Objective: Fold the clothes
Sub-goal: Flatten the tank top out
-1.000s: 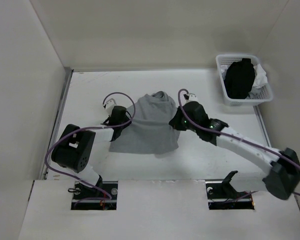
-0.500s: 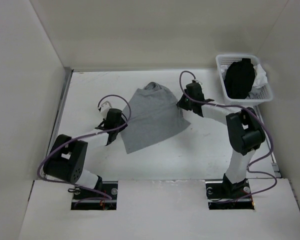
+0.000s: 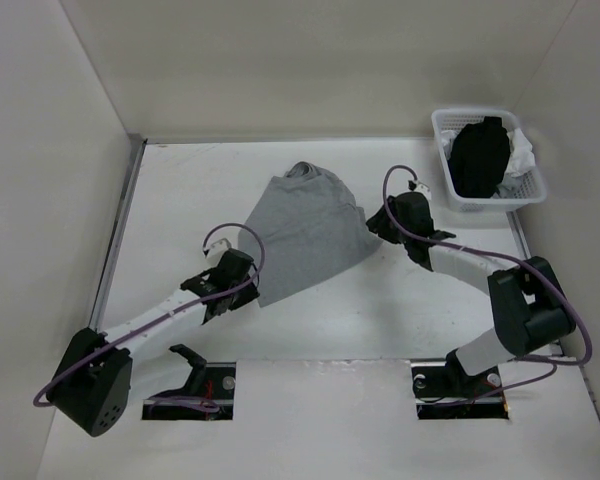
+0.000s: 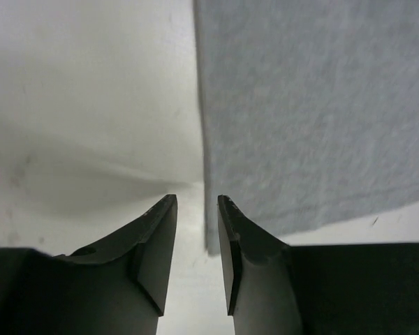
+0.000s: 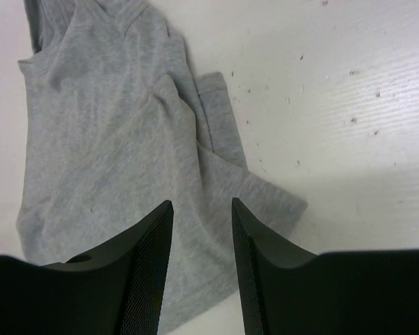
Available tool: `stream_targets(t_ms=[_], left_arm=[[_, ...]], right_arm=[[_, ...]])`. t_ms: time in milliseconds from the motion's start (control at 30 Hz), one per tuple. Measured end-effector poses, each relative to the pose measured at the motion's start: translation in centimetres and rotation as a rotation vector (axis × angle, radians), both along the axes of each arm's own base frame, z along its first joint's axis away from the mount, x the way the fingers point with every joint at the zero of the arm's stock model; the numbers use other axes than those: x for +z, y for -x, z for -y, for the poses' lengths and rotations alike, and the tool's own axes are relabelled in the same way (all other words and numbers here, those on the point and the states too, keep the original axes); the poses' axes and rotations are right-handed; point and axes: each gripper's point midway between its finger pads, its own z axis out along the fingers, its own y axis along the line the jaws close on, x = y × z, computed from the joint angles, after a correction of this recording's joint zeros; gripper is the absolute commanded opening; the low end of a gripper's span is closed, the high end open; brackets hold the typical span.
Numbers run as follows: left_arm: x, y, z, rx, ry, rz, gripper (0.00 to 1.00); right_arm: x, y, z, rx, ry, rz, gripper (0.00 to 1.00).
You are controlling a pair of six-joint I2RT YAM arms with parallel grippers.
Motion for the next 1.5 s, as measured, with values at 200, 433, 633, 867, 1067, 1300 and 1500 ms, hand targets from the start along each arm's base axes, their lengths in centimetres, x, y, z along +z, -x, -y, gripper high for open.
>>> stream_targets(t_ms=[200,433,633,867,1067,1300,1500], left_arm=[[-0.9,3.4,0.1,0.012,0.021,-0.093,0.35],[-1.1,3.3,1.0,0.011,0.039,-0.096,0.36],[-1.0,2.7,2.6,-0.021,0.058,-0.076,0.34],[-1.3,2.5,3.4,-0.033,0.069,-0.080,0.15],[-1.5,2.4,3.1,-0.035,0.062,-0.085,0.02],[-1.0,1.5,1.1,-0.010,0.045,-0.076,0.00],[3.9,-1.3,-2.9,0.121,0.098,0.111,0.00]], right_arm=[[0.2,1.6,-0.2,0.016,-0.010,0.017,0.45],[1.8,1.1,-0.5,0.019,-0.032,0.071,0.45],[2.0,1.3,-1.6,0.044,-0.038,0.082,0.45],[2.2,1.3,-1.8,0.046,-0.044,0.088,0.45],[2.3,1.1,-1.8,0.042,-0.053,0.098,0.53],[-1.4,1.9,0.4,-0.012,-0.018,0.015,0.54],[-4.6,4.2,1.9,-0.043,0.029,-0.067,0.44]])
